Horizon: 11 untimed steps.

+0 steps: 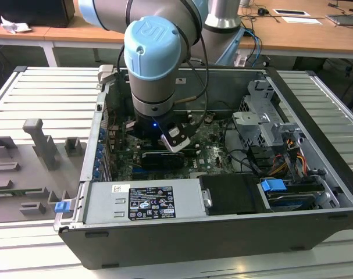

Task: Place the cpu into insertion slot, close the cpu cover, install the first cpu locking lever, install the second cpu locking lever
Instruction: 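Install the second cpu locking lever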

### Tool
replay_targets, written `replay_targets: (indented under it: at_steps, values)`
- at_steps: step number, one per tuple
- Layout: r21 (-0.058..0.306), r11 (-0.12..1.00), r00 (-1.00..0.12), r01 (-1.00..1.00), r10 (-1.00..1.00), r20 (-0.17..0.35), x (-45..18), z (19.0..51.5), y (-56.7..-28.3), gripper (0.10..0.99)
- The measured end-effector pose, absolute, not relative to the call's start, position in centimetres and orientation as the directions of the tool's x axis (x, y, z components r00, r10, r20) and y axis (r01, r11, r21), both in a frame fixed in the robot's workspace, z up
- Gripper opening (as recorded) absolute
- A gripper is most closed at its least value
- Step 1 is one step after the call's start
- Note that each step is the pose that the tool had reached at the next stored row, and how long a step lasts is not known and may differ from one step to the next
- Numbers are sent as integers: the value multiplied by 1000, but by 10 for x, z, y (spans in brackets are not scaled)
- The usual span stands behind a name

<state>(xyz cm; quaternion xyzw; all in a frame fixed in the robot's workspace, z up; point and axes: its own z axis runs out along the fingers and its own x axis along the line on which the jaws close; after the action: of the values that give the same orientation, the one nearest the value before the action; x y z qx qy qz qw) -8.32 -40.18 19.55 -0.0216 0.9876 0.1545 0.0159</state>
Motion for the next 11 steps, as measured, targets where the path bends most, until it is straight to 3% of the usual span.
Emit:
replay_targets:
  at_steps: [11]
  values:
    - [309, 950, -999, -48, -38, -38, -84, 201, -401, 106]
